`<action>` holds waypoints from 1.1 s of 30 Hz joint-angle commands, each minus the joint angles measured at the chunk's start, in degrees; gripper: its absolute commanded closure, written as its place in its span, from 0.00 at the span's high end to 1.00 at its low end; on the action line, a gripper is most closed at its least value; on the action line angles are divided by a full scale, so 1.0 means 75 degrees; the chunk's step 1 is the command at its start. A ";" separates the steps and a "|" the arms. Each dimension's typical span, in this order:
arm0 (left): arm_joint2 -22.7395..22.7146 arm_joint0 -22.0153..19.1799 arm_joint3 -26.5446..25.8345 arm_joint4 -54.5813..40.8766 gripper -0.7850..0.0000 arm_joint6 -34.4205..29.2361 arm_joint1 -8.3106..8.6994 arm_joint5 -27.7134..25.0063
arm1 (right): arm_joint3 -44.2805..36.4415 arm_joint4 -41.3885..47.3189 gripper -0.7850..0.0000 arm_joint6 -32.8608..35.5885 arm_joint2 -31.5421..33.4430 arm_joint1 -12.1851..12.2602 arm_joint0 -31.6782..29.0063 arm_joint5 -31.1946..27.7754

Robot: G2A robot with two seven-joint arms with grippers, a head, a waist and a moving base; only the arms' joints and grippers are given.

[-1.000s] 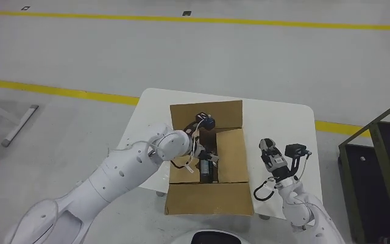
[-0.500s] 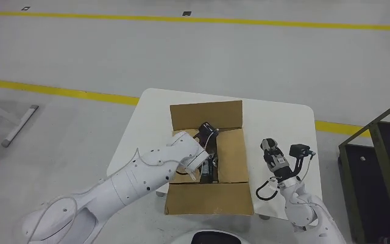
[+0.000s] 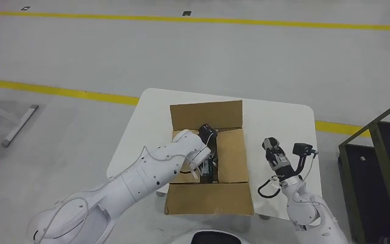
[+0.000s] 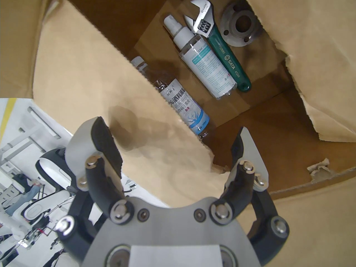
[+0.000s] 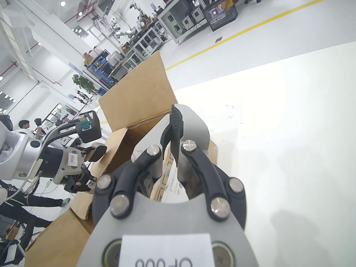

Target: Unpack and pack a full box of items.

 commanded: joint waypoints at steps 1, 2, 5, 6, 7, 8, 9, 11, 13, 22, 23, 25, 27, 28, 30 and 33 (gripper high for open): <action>-0.0016 -0.0006 0.0119 0.0119 1.00 0.0003 -0.0044 0.0003 | -0.0012 -0.0013 0.00 0.0008 -0.0014 -0.0002 0.0002 0.0009; 0.0002 -0.0022 0.0175 0.0261 1.00 -0.0019 -0.0064 -0.0003 | -0.0021 -0.0015 0.00 -0.0002 -0.0019 -0.0003 0.0003 0.0008; -0.0030 0.0005 0.0242 0.0384 1.00 -0.0075 -0.0127 -0.0036 | -0.0036 -0.0025 0.00 0.0003 -0.0037 -0.0006 0.0005 0.0014; -0.0019 0.0004 0.0261 0.0501 1.00 -0.0092 -0.0144 -0.0049 | -0.0041 -0.0027 0.00 0.0003 -0.0044 -0.0008 0.0006 0.0021; -0.0020 0.0022 0.0276 0.0572 1.00 -0.0114 -0.0161 -0.0046 | -0.0049 -0.0031 0.00 -0.0009 -0.0053 -0.0010 0.0007 0.0023; -0.0046 0.0039 0.0287 0.0592 0.84 -0.0124 -0.0176 -0.0048 | -0.0051 -0.0029 0.00 -0.0017 -0.0063 -0.0012 0.0007 0.0028; -0.0059 0.0046 0.0300 0.0670 0.69 -0.0128 -0.0188 -0.0048 | -0.0057 -0.0021 0.00 -0.0019 -0.0071 -0.0014 0.0009 0.0034; -0.0083 0.0064 0.0310 0.0825 0.39 -0.0180 -0.0208 -0.0048 | -0.0064 -0.0018 0.00 -0.0031 -0.0079 -0.0017 0.0008 0.0037; -0.0122 0.0091 0.0304 0.0954 0.14 -0.0267 -0.0222 -0.0026 | -0.0061 -0.0001 0.00 -0.0049 -0.0084 -0.0020 0.0005 0.0044; -0.0418 0.0283 0.0167 0.1465 0.00 -0.0423 -0.0201 -0.0030 | -0.0080 -0.0004 0.00 -0.0050 -0.0104 -0.0027 -0.0004 0.0047; -0.0447 0.0305 0.0137 0.1543 0.00 -0.0439 -0.0195 -0.0036 | -0.0084 -0.0004 0.00 -0.0048 -0.0103 -0.0028 -0.0005 0.0049; -0.0489 0.0337 0.0078 0.1751 0.00 -0.0478 -0.0183 -0.0069 | -0.0096 -0.0026 0.00 -0.0061 -0.0101 -0.0028 -0.0008 0.0051; -0.0572 0.0379 0.0008 0.1882 0.00 -0.0506 -0.0169 -0.0068 | -0.0111 -0.0033 0.00 -0.0057 -0.0097 -0.0028 -0.0011 0.0056; -0.0618 0.0403 -0.0038 0.1950 0.00 -0.0505 -0.0159 -0.0065 | -0.0124 -0.0044 0.00 -0.0061 -0.0094 -0.0028 -0.0011 0.0058; -0.0757 0.0454 -0.0176 0.2036 0.00 -0.0473 -0.0133 -0.0029 | -0.0140 -0.0041 0.00 -0.0069 -0.0084 -0.0029 -0.0019 0.0073; -0.1085 0.0574 -0.0468 0.1964 0.00 -0.0360 -0.0070 0.0006 | -0.0184 -0.0021 0.00 -0.0073 -0.0061 -0.0029 -0.0028 0.0082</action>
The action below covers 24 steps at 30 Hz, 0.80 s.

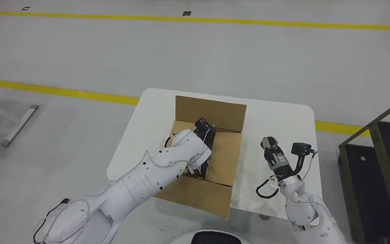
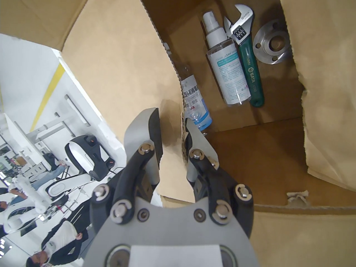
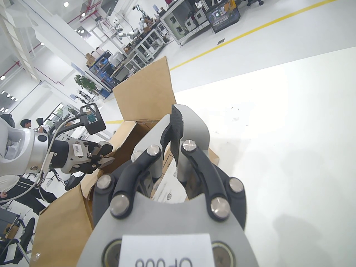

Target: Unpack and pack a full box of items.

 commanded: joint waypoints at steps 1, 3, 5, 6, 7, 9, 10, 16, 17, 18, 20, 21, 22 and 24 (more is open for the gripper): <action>-0.0241 0.0090 -0.0203 -0.0089 0.00 0.0086 0.0050 0.0015 | -0.0034 0.0039 0.00 0.0007 0.0017 0.0000 -0.0007 -0.0005; -0.0472 0.0185 -0.0414 -0.0073 0.00 0.0093 0.0115 0.0026 | -0.0093 0.0119 0.00 0.0001 0.0044 -0.0001 -0.0014 -0.0025; -0.0758 0.0326 -0.0688 -0.0177 0.00 0.0133 0.0182 0.0092 | -0.0153 0.0227 0.00 0.0030 0.0074 0.0000 -0.0015 -0.0058; -0.0898 0.0399 -0.0826 -0.0213 0.00 0.0143 0.0218 0.0104 | -0.0179 0.0322 0.00 0.0046 0.0085 -0.0002 -0.0019 -0.0086; -0.1079 0.0493 -0.0975 -0.0348 0.00 0.0186 0.0252 0.0148 | -0.0205 0.0409 0.00 0.0071 0.0098 -0.0003 -0.0016 -0.0108; -0.1363 0.0643 -0.1228 -0.0399 0.00 0.0211 0.0328 0.0132 | -0.0243 0.0553 0.00 0.0158 0.0110 -0.0003 -0.0008 -0.0155; -0.1515 0.0746 -0.1353 -0.0497 0.00 0.0234 0.0361 0.0141 | -0.0259 0.0581 0.00 0.0198 0.0113 -0.0002 -0.0002 -0.0169; -0.2409 0.1249 -0.2174 -0.1015 0.00 0.0364 0.0537 0.0132 | -0.0228 0.0858 0.00 0.0585 0.0047 0.0007 0.0009 -0.0438; -0.2545 0.1334 -0.2299 -0.1116 0.00 0.0367 0.0561 0.0137 | -0.0212 0.0795 0.00 0.0674 0.0045 0.0015 0.0013 -0.0463; -0.2695 0.1415 -0.2411 -0.1247 0.00 0.0383 0.0583 0.0146 | -0.0187 0.0783 0.00 0.0768 0.0021 0.0019 0.0016 -0.0511; -0.2914 0.1540 -0.2591 -0.1366 0.00 0.0363 0.0624 0.0107 | -0.0119 0.0709 0.00 0.0923 -0.0010 0.0030 0.0038 -0.0586; -0.3016 0.1603 -0.2665 -0.1435 0.00 0.0387 0.0640 0.0109 | -0.0074 0.0671 0.00 0.1007 -0.0036 0.0034 0.0048 -0.0590; -0.3108 0.1668 -0.2713 -0.1523 0.00 0.0406 0.0652 0.0106 | -0.0015 0.0629 0.00 0.1124 -0.0074 0.0038 0.0059 -0.0599; -0.3265 0.1766 -0.2739 -0.1646 0.00 0.0439 0.0675 0.0075 | 0.0087 0.0407 0.00 0.1204 -0.0105 0.0049 0.0105 -0.0563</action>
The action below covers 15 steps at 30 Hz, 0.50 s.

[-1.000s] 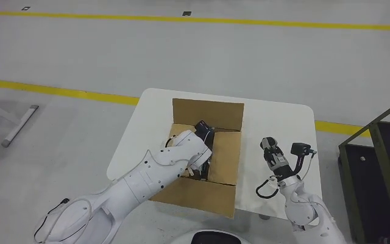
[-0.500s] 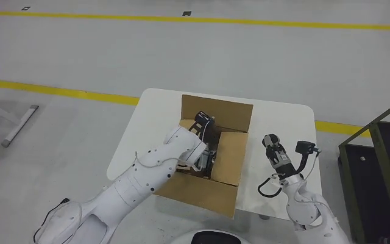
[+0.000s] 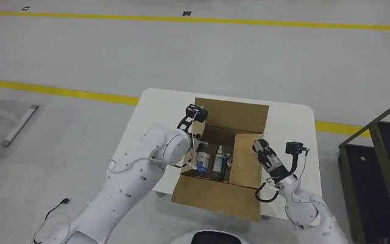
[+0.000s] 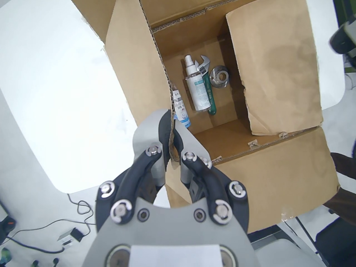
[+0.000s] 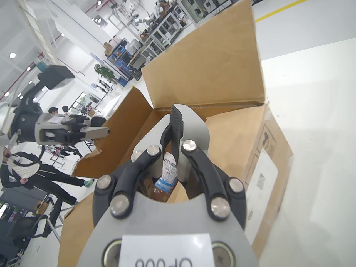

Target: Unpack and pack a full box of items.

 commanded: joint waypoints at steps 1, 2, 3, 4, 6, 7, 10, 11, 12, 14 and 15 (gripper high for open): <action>-0.0142 0.0080 0.0002 -0.0092 0.00 0.0043 0.0020 -0.0012 | 0.0089 -0.0148 0.00 -0.0006 -0.0046 0.0001 0.0027 0.0041; -0.0210 0.0107 0.0011 -0.0096 0.00 0.0053 0.0032 -0.0026 | 0.0143 -0.0163 0.00 0.0017 -0.0075 -0.0001 0.0036 0.0071; -0.0257 0.0129 0.0013 -0.0086 0.17 0.0039 0.0044 -0.0060 | 0.0171 -0.0201 0.00 0.0015 -0.0087 0.0000 0.0056 0.0094; -0.0320 0.0151 0.0012 -0.0091 0.48 0.0043 0.0054 -0.0062 | 0.0210 -0.0215 0.00 0.0008 -0.0102 -0.0001 0.0065 0.0107; -0.0442 0.0207 -0.0069 -0.0099 1.00 0.0155 0.0076 -0.0143 | 0.0292 -0.0305 0.00 0.0038 -0.0117 0.0003 0.0091 0.0171; -0.0501 0.0235 -0.0095 -0.0060 1.00 0.0177 0.0091 -0.0170 | 0.0338 -0.0354 0.00 0.0087 -0.0131 0.0006 0.0104 0.0206; -0.0603 0.0301 -0.0128 0.0172 1.00 0.0097 0.0137 -0.0260 | 0.0410 -0.0438 0.00 0.0122 -0.0160 0.0011 0.0146 0.0217; -0.0634 0.0319 -0.0115 0.0277 1.00 0.0060 0.0152 -0.0270 | 0.0417 -0.0448 0.00 0.0116 -0.0170 0.0011 0.0153 0.0221; -0.0668 0.0329 -0.0091 0.0412 1.00 0.0009 0.0170 -0.0274 | 0.0419 -0.0454 0.00 0.0116 -0.0182 0.0012 0.0155 0.0214; -0.0719 0.0334 -0.0079 0.0722 1.00 -0.0087 0.0204 -0.0297 | 0.0411 -0.0455 0.00 0.0109 -0.0195 0.0013 0.0156 0.0222; -0.0763 0.0343 -0.0067 0.0869 1.00 -0.0130 0.0221 -0.0274 | 0.0400 -0.0455 0.00 0.0104 -0.0199 0.0013 0.0155 0.0227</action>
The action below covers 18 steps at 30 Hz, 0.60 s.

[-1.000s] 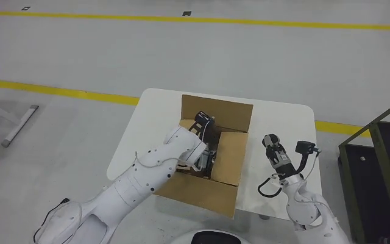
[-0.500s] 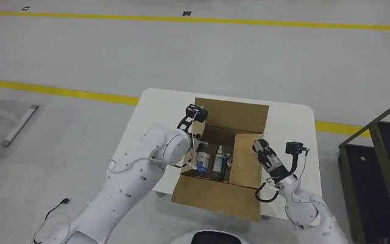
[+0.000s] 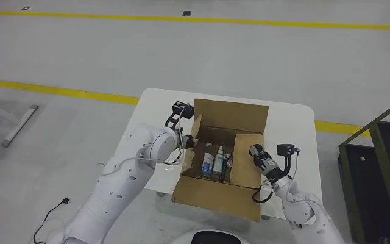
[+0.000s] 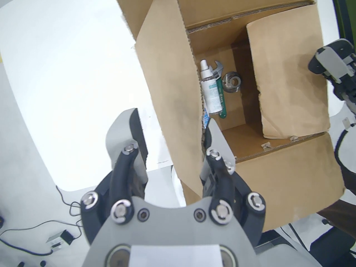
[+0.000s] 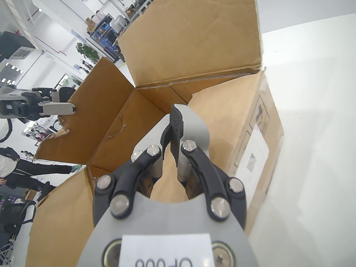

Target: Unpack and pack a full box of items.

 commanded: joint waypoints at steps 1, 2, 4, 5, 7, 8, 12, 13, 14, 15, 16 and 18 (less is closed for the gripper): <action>-0.0086 0.0024 0.0002 0.0261 1.00 -0.0073 0.0032 0.0032 | -0.0015 0.0000 0.00 -0.0014 -0.0005 0.0001 -0.0004 0.0008; -0.0142 0.0044 0.0020 0.0382 1.00 -0.0117 0.0051 0.0044 | -0.0017 -0.0001 0.00 -0.0017 -0.0007 0.0002 -0.0005 0.0009; -0.0240 0.0095 0.0015 0.0559 1.00 -0.0192 0.0083 0.0041 | -0.0021 0.0000 0.00 -0.0021 -0.0011 0.0005 -0.0008 0.0013; -0.0293 0.0125 0.0021 0.0644 1.00 -0.0224 0.0098 0.0055 | -0.0024 0.0000 0.00 -0.0022 -0.0011 0.0006 -0.0009 0.0015; -0.0366 0.0169 0.0030 0.0937 1.00 -0.0312 0.0132 0.0064 | -0.0034 0.0003 0.00 -0.0021 -0.0009 0.0009 -0.0016 0.0017; -0.0394 0.0190 0.0032 0.1089 1.00 -0.0345 0.0148 0.0057 | -0.0038 0.0004 0.00 -0.0021 -0.0008 0.0011 -0.0021 0.0017; -0.0467 0.0281 0.0193 0.1557 1.00 -0.0454 0.0189 0.0044 | -0.0055 -0.0010 0.00 -0.0039 0.0004 0.0018 -0.0051 0.0026; -0.0454 0.0308 0.0295 0.1661 1.00 -0.0450 0.0192 0.0031 | -0.0062 -0.0011 0.00 -0.0042 0.0003 0.0019 -0.0060 0.0029; -0.0458 0.0323 0.0401 0.1704 1.00 -0.0411 0.0190 0.0038 | -0.0074 -0.0013 0.00 -0.0049 0.0000 0.0020 -0.0070 0.0030; -0.0463 0.0348 0.0497 0.1710 1.00 -0.0362 0.0185 0.0066 | -0.0082 -0.0014 0.00 -0.0054 -0.0002 0.0021 -0.0078 0.0034; -0.0448 0.0357 0.0585 0.1746 1.00 -0.0344 0.0179 0.0059 | -0.0092 -0.0021 0.00 -0.0056 -0.0002 0.0022 -0.0084 0.0039; -0.0458 0.0357 0.0721 0.1731 1.00 -0.0230 0.0165 0.0057 | -0.0116 -0.0036 0.00 -0.0072 0.0001 0.0025 -0.0101 0.0041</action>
